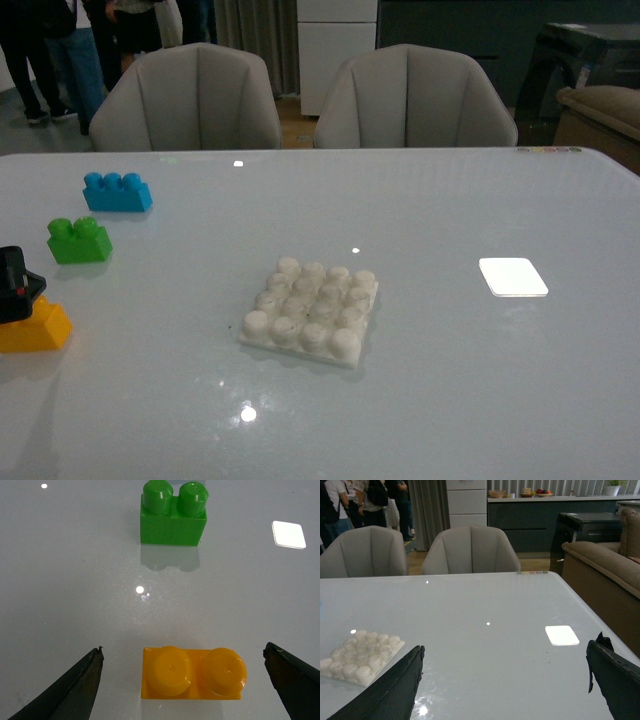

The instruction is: Insert yellow block into base center

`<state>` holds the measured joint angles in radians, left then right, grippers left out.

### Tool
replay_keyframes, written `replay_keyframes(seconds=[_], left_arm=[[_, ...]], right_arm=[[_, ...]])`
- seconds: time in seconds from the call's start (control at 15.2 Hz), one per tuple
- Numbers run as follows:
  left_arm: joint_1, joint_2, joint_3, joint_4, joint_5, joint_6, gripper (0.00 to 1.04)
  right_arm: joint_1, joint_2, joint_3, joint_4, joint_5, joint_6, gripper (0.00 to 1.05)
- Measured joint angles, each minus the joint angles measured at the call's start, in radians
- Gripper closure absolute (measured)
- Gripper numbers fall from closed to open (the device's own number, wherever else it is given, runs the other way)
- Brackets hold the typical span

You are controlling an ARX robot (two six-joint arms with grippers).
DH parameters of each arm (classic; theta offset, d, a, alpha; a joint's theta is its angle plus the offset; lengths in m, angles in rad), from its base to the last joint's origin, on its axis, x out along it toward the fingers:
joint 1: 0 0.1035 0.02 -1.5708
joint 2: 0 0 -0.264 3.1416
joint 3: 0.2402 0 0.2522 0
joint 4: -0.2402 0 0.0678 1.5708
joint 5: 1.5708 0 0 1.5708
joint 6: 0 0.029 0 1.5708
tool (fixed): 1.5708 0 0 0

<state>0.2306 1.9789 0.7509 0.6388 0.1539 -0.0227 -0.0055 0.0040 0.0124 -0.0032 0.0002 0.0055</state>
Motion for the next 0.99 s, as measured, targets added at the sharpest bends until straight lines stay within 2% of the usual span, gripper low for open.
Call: replay_keyframes(seconds=[0.72,0.86,0.92,0.99], left_arm=[[0.002,0.130,0.047,0.092,0.026,0.026,0.07],[-0.005,0.140,0.047,0.098,0.027,0.032,0.36],[-0.005,0.140,0.055,0.104,0.029,0.037,0.44],[-0.005,0.142,0.056,0.107,0.030,0.040,0.45]], right_arm=[[0.000,0.000,0.000,0.000,0.000,0.000,0.06],[0.000,0.000,0.000,0.000,0.000,0.000,0.06],[0.000,0.000,0.000,0.000,0.000,0.000,0.06],[0.000,0.000,0.000,0.000,0.000,0.000,0.06]])
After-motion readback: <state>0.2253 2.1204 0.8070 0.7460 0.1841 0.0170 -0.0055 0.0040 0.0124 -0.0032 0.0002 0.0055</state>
